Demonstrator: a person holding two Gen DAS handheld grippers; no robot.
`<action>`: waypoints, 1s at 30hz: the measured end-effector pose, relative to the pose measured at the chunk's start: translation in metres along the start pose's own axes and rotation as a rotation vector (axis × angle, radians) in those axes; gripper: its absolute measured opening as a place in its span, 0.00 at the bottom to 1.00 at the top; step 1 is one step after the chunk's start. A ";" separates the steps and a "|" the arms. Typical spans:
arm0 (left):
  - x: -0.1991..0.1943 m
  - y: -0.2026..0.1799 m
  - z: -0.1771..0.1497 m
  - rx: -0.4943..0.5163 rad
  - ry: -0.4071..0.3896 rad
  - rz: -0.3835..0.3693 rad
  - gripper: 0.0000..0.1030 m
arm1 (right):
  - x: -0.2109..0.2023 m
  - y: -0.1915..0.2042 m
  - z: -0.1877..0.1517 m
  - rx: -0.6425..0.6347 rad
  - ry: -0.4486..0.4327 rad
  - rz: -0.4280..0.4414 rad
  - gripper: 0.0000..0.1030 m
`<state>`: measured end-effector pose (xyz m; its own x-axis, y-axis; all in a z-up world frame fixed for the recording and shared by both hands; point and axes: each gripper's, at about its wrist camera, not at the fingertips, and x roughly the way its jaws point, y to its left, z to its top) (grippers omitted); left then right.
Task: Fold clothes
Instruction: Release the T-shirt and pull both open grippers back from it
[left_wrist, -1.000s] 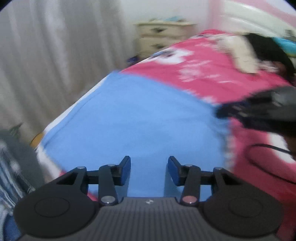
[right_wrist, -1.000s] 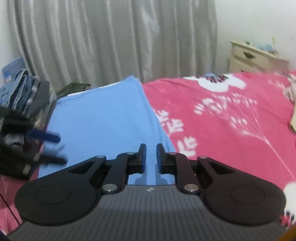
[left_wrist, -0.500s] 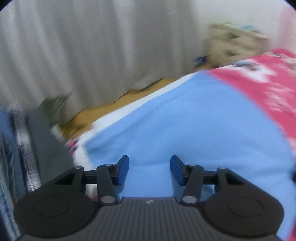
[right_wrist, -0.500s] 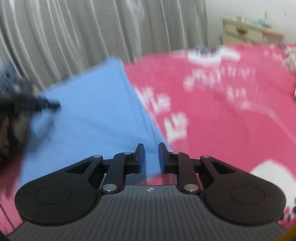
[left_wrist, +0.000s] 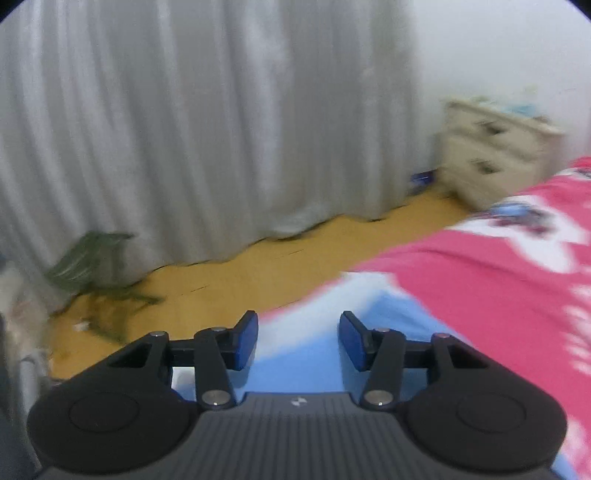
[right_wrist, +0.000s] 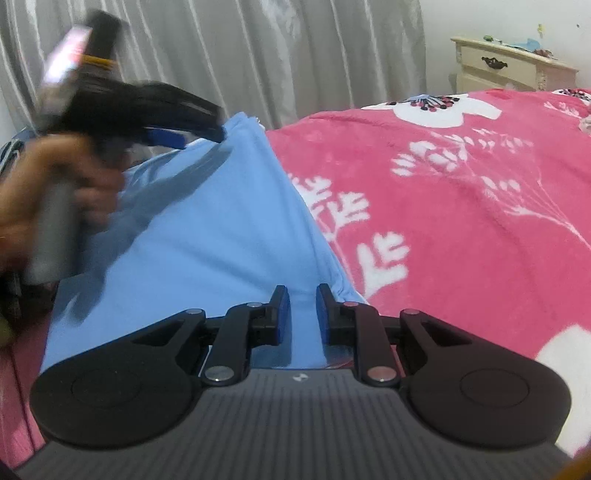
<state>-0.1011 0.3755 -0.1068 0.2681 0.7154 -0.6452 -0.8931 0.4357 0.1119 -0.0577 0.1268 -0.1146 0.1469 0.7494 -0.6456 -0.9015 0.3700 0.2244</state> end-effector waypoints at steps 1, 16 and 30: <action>-0.005 0.009 0.003 -0.051 0.017 -0.023 0.46 | -0.003 -0.002 0.001 0.009 -0.001 0.002 0.16; -0.203 0.042 -0.122 0.048 0.237 -0.317 0.63 | -0.093 -0.045 -0.007 0.100 0.008 -0.069 0.16; -0.249 0.003 -0.143 -0.007 0.131 -0.108 0.97 | -0.118 0.010 -0.012 -0.020 0.117 -0.138 0.51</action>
<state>-0.2223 0.1209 -0.0535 0.3140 0.5866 -0.7465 -0.8642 0.5022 0.0312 -0.0886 0.0358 -0.0450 0.2224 0.6225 -0.7503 -0.8841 0.4532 0.1140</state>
